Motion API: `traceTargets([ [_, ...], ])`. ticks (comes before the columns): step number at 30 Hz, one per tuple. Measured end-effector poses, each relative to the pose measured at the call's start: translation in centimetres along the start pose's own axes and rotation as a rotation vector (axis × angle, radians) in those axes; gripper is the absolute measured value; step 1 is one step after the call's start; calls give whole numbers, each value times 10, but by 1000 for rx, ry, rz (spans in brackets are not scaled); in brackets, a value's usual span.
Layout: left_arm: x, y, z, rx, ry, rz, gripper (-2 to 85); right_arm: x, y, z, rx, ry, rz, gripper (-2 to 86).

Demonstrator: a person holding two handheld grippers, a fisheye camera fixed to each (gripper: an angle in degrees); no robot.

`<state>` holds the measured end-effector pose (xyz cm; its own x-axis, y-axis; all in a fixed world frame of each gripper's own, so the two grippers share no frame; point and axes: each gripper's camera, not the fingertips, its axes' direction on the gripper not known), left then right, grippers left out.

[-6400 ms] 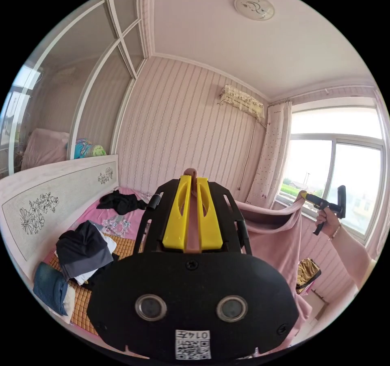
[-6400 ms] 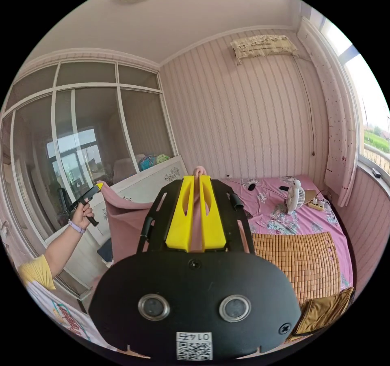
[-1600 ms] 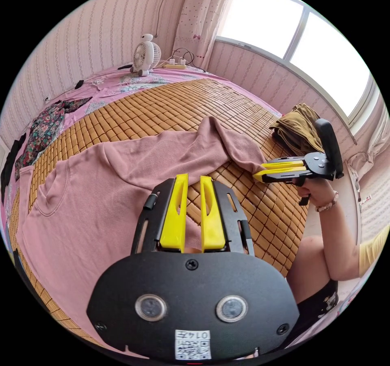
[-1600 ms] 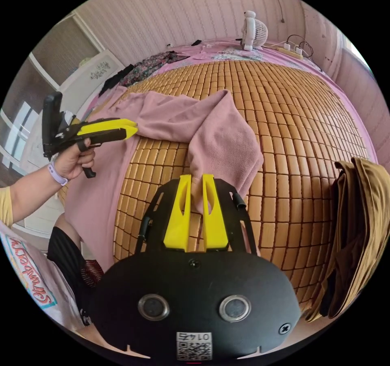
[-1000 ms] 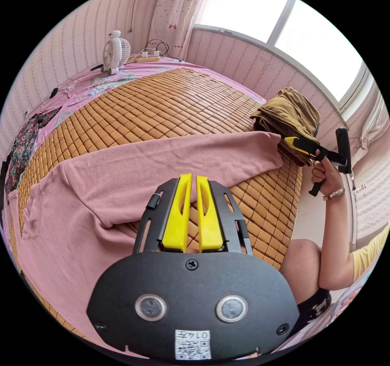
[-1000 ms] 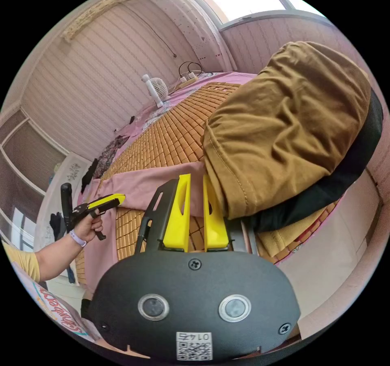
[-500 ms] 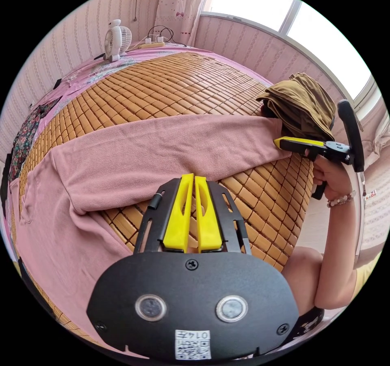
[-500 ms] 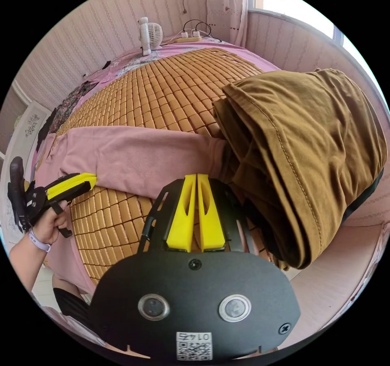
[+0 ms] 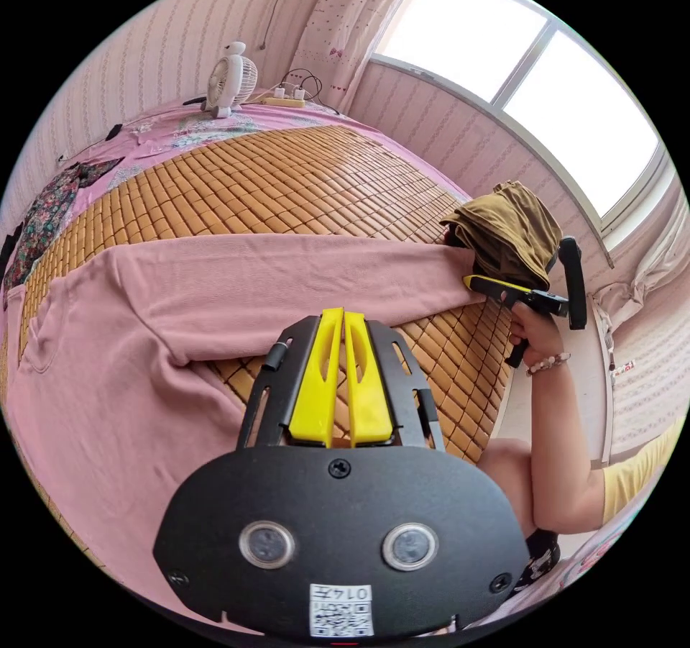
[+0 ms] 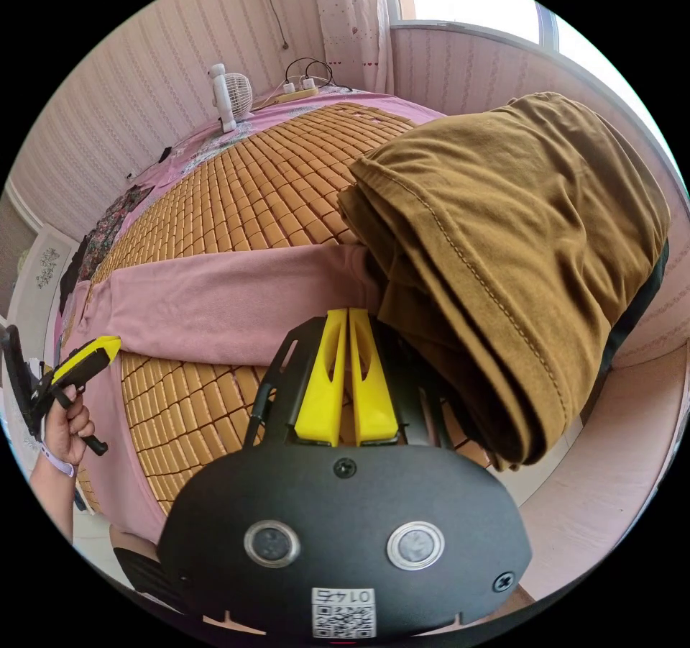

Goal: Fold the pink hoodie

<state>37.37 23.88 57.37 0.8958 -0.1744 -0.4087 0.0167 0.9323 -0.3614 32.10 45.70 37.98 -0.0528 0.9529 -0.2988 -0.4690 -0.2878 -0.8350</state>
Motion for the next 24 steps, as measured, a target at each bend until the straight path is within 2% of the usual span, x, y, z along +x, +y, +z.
traceTargets([
  [3,-39,18,-83,37,-88,-6,-7,7,12,9,-1,38,-19,3],
  [5,-83,61,-158,33,-203,-36,-6,10,22,6,2,88,-27,4],
  [7,-122,106,-210,9,-302,-107,-6,15,36,-9,84,75,39,4],
  [9,-162,158,-255,-19,-377,-207,-5,9,66,-38,286,-117,68,10],
  [11,-205,224,-304,-60,-444,-354,-5,-18,84,-42,309,-237,7,17],
  [13,-222,268,-335,-42,-451,-446,-4,-71,96,-32,247,-338,-146,24],
  [15,-234,300,-355,-20,-454,-511,5,-178,114,-15,160,-526,-415,33],
  [16,-240,311,-362,-4,-465,-535,12,-210,120,-12,140,-565,-488,36],
  [20,-269,308,-365,-6,-468,-589,34,-453,169,17,-21,-754,-906,57],
  [22,-275,298,-369,4,-487,-599,44,-550,196,32,-74,-791,-1017,67],
  [24,-274,287,-378,33,-485,-578,42,-669,243,53,-114,-716,-1169,81],
])
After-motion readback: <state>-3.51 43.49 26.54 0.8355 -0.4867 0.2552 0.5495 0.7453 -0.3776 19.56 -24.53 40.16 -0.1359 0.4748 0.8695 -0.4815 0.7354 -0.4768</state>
